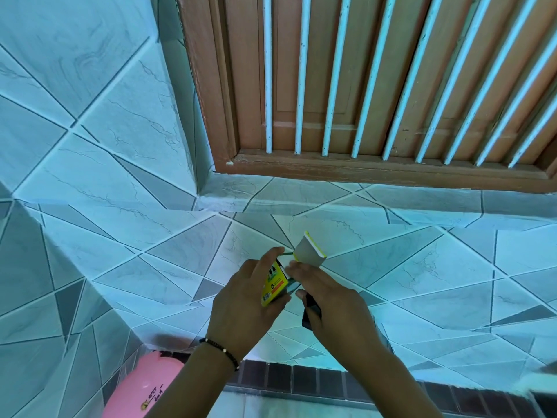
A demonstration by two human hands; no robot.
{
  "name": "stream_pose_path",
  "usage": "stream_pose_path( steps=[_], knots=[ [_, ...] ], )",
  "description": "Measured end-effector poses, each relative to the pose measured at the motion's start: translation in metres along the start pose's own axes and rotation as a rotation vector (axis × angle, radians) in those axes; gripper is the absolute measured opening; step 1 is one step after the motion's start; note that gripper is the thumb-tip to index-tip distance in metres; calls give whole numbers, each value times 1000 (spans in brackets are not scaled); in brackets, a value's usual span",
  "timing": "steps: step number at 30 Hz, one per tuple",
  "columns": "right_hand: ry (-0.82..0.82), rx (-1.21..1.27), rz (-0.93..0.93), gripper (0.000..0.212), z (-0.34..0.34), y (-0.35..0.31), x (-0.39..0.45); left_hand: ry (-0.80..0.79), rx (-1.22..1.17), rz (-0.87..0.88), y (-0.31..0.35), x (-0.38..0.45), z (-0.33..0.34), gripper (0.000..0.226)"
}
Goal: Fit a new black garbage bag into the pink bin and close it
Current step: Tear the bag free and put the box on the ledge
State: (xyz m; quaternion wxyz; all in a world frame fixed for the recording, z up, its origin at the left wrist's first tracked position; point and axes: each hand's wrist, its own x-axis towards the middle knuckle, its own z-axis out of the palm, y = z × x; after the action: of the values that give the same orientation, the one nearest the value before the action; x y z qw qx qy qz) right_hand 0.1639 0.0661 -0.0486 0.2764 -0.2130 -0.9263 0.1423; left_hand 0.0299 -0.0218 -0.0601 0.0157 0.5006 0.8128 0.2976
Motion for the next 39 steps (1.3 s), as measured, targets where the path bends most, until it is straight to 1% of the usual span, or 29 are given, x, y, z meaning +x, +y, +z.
stream_pose_path(
  steps=[2, 4, 5, 6, 8, 9, 10, 11, 13, 15, 17, 21, 28, 34, 39],
  knots=[
    [-23, 15, 4, 50, 2, 1, 2, 0, 34, 23, -2, 0, 1, 62],
    [9, 37, -1, 47, 3, 1, 2, 3, 66, 36, -2, 1, 2, 58],
    [56, 60, 13, 44, 1, 0, 2, 5, 76, 40, -3, 1, 1, 57],
    [140, 92, 51, 39, -1, -1, 3, 9, 81, 44, -3, 1, 0, 56],
    [340, 179, 177, 31, -7, 0, 6, 17, 78, 47, -3, 2, -1, 55],
    [389, 234, 254, 30, -9, 2, 9, 18, 77, 50, -3, 2, -1, 55],
    [372, 295, 329, 30, -11, 4, 13, 16, 81, 56, -4, 2, -1, 55],
    [316, 353, 380, 28, -11, 6, 16, 10, 88, 61, -4, 1, 0, 55],
    [226, 437, 413, 15, -6, 8, 19, -2, 100, 63, -4, 1, 1, 56],
    [179, 421, 411, 8, -2, 4, 18, -9, 102, 63, -3, 0, 2, 57],
    [145, 357, 393, 10, 3, -1, 16, -16, 89, 42, -1, 0, 3, 61],
    [112, 305, 343, 19, 6, -8, 14, -8, 22, -54, -1, 0, 1, 78],
    [127, 319, 275, 27, 10, -12, 11, 12, 7, -91, 1, -3, -4, 68],
    [80, 263, 215, 44, 16, -21, 4, 15, -25, -108, 1, -1, -11, 68],
    [27, 324, 234, 42, 18, -17, 5, 12, -26, -118, -2, -1, -13, 67]
  ],
)
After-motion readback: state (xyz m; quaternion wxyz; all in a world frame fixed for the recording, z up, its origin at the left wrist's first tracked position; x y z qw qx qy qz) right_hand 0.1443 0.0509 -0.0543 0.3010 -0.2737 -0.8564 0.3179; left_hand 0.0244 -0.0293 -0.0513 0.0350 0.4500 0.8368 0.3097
